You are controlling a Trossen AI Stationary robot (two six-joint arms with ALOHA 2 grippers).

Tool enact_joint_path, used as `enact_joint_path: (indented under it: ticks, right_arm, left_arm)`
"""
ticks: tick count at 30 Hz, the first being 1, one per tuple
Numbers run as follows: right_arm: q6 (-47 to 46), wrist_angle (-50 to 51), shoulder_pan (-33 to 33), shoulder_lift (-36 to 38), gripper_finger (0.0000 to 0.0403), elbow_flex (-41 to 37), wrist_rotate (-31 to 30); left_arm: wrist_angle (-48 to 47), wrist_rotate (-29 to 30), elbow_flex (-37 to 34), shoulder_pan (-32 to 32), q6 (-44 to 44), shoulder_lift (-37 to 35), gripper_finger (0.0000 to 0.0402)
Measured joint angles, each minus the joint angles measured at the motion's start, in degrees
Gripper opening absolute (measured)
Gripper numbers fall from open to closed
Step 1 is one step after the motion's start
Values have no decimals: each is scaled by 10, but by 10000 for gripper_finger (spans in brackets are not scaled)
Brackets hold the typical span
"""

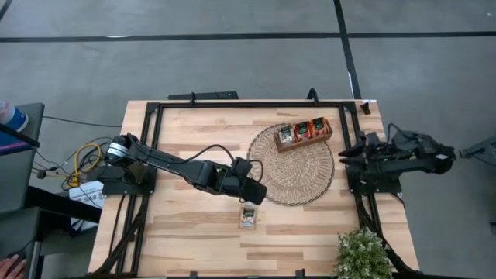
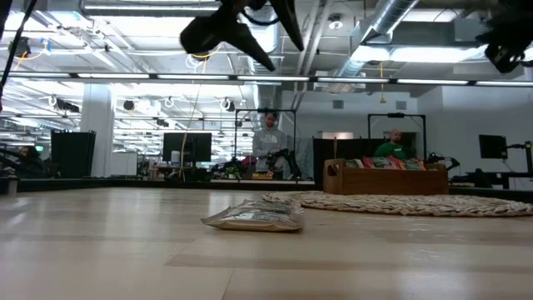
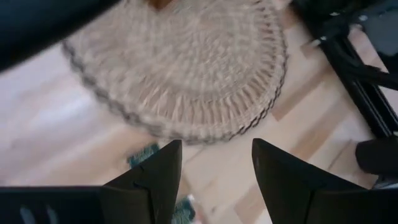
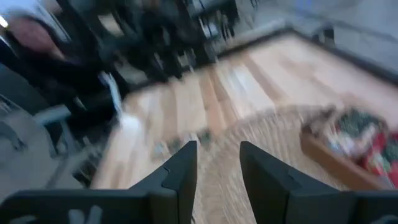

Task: Pick & Place Tea
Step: Put the brown tea pack into the left compartment of the brown organizer

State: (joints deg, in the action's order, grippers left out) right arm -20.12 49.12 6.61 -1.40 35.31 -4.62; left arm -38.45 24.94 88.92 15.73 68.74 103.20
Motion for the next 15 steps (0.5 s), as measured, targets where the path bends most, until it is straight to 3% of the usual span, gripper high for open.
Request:
enact_joint_path:
  ticks: [8, 15]
  right_arm:
    - [0, 0, 0, 4, 113, -8, 1]
    - [0, 1, 0, 3, 113, -8, 1]
  left_arm:
    - [-38, -56, 0, 0, 179, 0, 188]
    - [-47, -102, 1, 0, 210, 43, 188]
